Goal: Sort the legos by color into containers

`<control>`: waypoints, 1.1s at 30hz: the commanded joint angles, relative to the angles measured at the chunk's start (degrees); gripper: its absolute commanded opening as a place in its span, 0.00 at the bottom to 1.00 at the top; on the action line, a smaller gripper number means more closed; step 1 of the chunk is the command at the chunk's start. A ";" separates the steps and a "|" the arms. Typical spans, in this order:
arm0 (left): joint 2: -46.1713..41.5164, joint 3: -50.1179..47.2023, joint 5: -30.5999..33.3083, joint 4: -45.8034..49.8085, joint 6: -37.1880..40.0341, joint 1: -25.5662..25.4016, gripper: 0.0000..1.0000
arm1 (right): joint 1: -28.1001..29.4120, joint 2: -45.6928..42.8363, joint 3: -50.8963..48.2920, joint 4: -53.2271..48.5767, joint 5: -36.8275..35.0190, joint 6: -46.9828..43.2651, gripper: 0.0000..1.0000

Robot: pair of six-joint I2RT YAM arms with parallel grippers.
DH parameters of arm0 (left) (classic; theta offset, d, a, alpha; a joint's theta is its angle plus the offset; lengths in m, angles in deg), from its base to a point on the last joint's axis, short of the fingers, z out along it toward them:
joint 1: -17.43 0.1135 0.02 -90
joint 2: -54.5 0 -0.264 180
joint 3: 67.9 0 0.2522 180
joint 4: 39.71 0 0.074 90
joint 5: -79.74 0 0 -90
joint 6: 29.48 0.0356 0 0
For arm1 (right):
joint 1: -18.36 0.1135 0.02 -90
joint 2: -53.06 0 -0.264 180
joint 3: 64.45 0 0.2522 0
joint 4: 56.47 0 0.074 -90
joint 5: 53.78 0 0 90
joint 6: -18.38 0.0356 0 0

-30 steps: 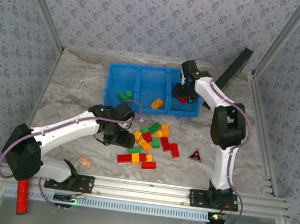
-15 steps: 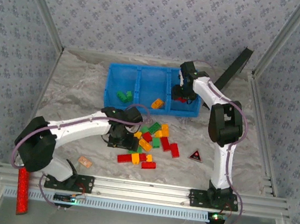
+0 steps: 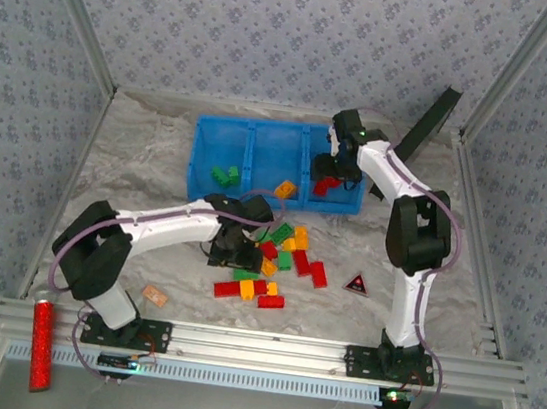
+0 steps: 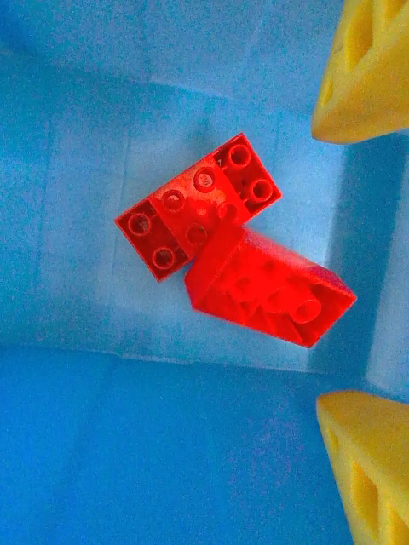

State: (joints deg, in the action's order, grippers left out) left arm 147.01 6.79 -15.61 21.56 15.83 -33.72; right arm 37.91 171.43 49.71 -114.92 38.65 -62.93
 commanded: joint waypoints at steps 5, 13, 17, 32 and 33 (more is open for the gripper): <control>2.70 1.45 0.30 -0.64 -0.93 -0.35 0.74 | 0.80 -4.34 -0.51 -2.35 3.28 -2.25 0.83; 5.09 1.73 -2.69 -1.94 -0.84 -0.66 0.76 | 0.79 -5.71 -0.47 -2.95 2.86 -2.45 0.84; 5.70 0.96 -3.87 -2.46 -0.82 -0.91 0.77 | 0.67 -6.34 -0.69 -2.73 2.88 -2.54 0.84; 11.15 -0.14 -3.74 -4.27 -0.27 -2.30 0.76 | 0.29 -11.39 0.31 -4.07 3.56 -2.44 0.81; 11.36 -0.48 -3.48 -4.35 -0.31 -2.35 0.75 | 0.17 -11.64 0.18 -4.17 3.47 -2.52 0.81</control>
State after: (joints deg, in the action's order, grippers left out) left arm 154.45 8.32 -21.62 16.73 15.41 -35.21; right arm 38.37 161.94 49.26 -116.86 41.89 -64.24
